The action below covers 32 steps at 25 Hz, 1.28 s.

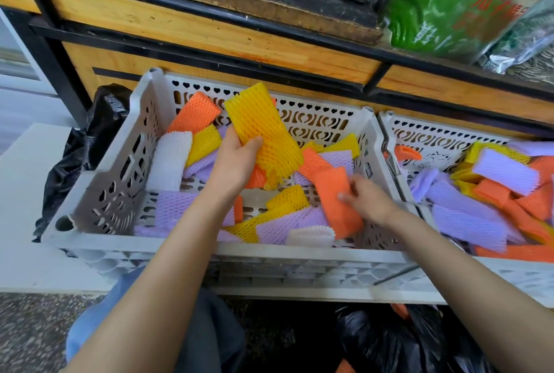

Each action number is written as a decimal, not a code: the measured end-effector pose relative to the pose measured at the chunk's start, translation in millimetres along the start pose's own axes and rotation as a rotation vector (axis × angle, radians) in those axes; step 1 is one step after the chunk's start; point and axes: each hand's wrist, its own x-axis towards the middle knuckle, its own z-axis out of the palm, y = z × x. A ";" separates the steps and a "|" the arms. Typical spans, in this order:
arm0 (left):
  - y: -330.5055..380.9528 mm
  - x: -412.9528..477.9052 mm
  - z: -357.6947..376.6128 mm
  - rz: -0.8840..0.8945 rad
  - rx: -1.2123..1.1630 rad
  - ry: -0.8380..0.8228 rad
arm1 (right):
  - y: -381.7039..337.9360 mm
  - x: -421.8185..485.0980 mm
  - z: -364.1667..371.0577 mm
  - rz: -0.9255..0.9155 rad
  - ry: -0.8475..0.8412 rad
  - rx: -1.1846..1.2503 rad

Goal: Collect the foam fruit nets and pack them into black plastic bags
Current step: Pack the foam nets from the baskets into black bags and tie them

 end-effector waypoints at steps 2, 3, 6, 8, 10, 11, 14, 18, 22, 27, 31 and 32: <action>-5.4 1.5 1.9 0.034 0.135 -0.007 | -17.7 -8.1 -14.6 -0.092 0.158 0.318; -9.0 2.7 4.3 0.045 0.197 -0.033 | -28.3 -12.4 -21.2 -0.147 0.184 0.466; -10.0 -3.4 15.6 0.016 0.178 -0.222 | -60.5 -23.0 -30.6 -0.264 0.142 0.629; -6.3 -7.2 21.7 -0.007 0.043 -0.326 | -74.6 -24.6 -28.5 -0.299 0.160 0.619; -3.6 -10.0 26.4 0.025 -0.057 -0.354 | -79.4 -23.8 -24.1 -0.292 0.175 0.613; -2.6 -9.6 27.1 0.070 -0.028 -0.349 | -82.2 -24.5 -22.6 -0.292 0.155 0.632; 1.5 -9.5 25.2 0.162 0.152 -0.217 | -78.3 -23.0 -21.2 -0.283 0.053 0.702; 0.0 -1.1 12.8 0.114 0.167 -0.112 | -34.7 -5.1 -16.6 -0.214 0.029 0.344; -0.8 3.0 7.0 0.106 0.151 -0.110 | 11.1 9.5 10.6 -0.125 -0.329 -0.209; -4.2 9.6 0.5 0.142 0.145 -0.024 | 12.9 18.2 14.8 -0.225 -0.351 -0.484; -13.1 18.8 -2.6 0.125 0.196 0.044 | 1.0 9.3 -8.2 -0.243 -0.076 -0.493; -16.5 20.3 -2.4 0.126 0.241 0.061 | -4.5 5.1 -16.7 -0.225 0.075 -0.371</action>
